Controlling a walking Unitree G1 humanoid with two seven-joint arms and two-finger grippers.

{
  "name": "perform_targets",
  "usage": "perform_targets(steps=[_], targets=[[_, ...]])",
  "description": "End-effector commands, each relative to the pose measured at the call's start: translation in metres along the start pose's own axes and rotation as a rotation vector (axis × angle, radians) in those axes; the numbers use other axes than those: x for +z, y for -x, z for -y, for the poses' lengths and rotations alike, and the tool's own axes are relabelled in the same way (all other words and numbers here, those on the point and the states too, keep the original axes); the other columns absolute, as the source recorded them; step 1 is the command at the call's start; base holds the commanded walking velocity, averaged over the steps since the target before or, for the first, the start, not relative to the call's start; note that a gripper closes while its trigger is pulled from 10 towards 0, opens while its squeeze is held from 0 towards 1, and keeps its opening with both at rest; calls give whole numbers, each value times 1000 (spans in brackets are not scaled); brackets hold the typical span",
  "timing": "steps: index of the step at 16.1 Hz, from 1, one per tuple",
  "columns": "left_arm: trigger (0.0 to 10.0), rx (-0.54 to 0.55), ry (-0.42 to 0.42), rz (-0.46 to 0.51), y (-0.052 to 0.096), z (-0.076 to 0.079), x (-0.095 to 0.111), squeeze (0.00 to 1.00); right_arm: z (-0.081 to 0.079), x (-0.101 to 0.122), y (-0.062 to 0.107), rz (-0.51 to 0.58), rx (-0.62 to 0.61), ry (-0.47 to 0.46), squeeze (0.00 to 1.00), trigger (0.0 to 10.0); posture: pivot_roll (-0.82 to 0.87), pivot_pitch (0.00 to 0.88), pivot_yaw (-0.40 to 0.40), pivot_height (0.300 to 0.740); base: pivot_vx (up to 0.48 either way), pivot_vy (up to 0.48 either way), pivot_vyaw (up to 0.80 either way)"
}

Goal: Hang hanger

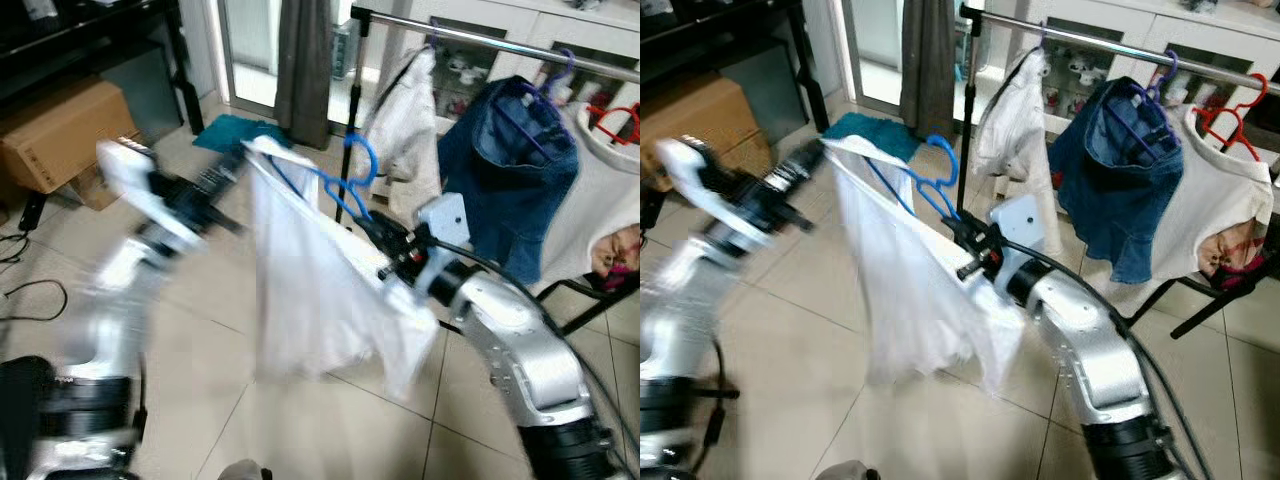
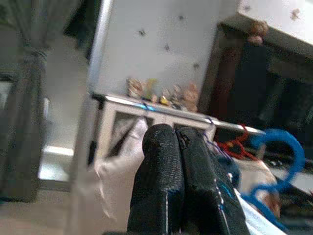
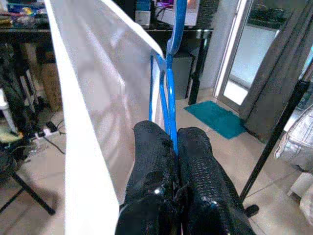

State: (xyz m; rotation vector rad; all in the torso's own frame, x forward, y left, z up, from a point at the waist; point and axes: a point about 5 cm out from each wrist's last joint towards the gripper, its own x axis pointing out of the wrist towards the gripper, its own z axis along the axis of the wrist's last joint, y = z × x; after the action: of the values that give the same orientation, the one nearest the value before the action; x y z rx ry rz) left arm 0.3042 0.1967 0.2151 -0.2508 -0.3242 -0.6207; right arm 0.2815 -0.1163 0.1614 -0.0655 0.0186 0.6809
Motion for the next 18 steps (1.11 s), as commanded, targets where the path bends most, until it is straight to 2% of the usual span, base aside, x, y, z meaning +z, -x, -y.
perform_targets(steps=[1,2,3,5,6,7,8,9,10,11,12,13,14,15,16,18], targets=[[0,7,-35,56,-4,-7,24,0,6,-3,6,-14,4,12,0,0,-28,0,-45,740,0,0,0],[0,221,-150,28,-2,-40,38,0,6,-2,12,1,68,-1,0,0,-26,0,-43,740,0,0,0],[0,500,-361,-26,7,-78,53,0,-1,1,19,32,189,-18,0,0,-27,0,-39,740,0,0,0],[0,568,-426,-51,9,-89,58,0,-8,2,23,51,257,-45,0,0,-30,0,-35,740,0,0,0],[0,634,-498,-85,11,-100,62,0,-13,4,25,68,283,-76,0,0,-32,0,-30,740,0,0,0],[0,634,-516,-117,11,-103,60,0,-13,5,25,87,269,-103,0,0,-32,0,-27,740,0,0,0],[0,603,-498,-196,12,-104,46,0,-10,8,24,128,221,-158,0,0,-33,0,-25,740,0,0,0],[0,588,-496,-235,12,-104,37,0,-9,9,23,150,208,-187,0,0,-33,0,-25,740,0,0,0],[0,534,-471,-309,11,-101,16,0,-9,14,22,198,189,-252,0,0,-35,0,-19,740,0,0,0],[0,534,-471,-309,11,-101,16,0,-9,14,22,198,189,-252,0,0,-35,0,-19,740,0,0,0],[0,498,-457,-344,10,-96,4,0,-10,16,21,227,181,-290,0,0,-35,0,-19,740,0,0,0],[0,424,-410,-376,7,-85,-13,0,-10,19,18,255,150,-331,0,0,-36,0,-14,740,0,0,0],[0,257,-273,-390,-2,-53,-41,0,-11,19,10,274,74,-381,0,0,-32,0,-14,740,0,0,0],[0,100,-195,-392,-11,-21,-57,0,-10,15,1,258,-10,-391,0,0,-31,0,-14,740,0,0,0],[0,19,-170,-390,-16,-5,-62,0,-8,12,-3,249,-56,-397,0,0,-31,0,-14,740,0,0,0],[0,-242,-1,-295,-33,55,-64,0,5,-4,-22,189,-246,-395,0,0,-29,0,-8,740,0,0,0]])
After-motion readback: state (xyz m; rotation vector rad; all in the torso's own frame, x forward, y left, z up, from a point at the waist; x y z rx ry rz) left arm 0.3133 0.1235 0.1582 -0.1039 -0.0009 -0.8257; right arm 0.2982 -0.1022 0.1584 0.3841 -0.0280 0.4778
